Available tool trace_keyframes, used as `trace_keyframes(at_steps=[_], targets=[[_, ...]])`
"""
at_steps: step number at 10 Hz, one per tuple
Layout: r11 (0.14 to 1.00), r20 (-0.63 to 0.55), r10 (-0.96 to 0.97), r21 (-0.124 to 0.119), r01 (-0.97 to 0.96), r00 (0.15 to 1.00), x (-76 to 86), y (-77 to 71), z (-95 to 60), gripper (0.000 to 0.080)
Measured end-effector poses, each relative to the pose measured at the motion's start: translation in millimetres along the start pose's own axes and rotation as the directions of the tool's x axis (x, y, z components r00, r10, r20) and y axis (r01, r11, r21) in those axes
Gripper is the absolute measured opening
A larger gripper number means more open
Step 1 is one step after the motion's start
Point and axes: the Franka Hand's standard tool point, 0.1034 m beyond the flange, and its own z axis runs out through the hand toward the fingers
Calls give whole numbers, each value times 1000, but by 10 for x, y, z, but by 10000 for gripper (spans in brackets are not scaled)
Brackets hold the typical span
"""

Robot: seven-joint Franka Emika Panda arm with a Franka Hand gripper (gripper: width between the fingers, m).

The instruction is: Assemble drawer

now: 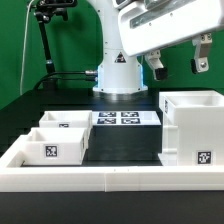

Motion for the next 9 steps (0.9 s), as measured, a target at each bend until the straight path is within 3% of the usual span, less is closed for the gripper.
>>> trace_keyframes(at_steps=[1,2,7,9], targets=[[981,21,-184,-55,185,983,-33,87,97,649],[941,49,-327,-69,330,944,-7,168,107,649],[781,185,-601,-69,620,777,309,679,24,649],[786,179,-596,-69,615,783,292,651,32,649]])
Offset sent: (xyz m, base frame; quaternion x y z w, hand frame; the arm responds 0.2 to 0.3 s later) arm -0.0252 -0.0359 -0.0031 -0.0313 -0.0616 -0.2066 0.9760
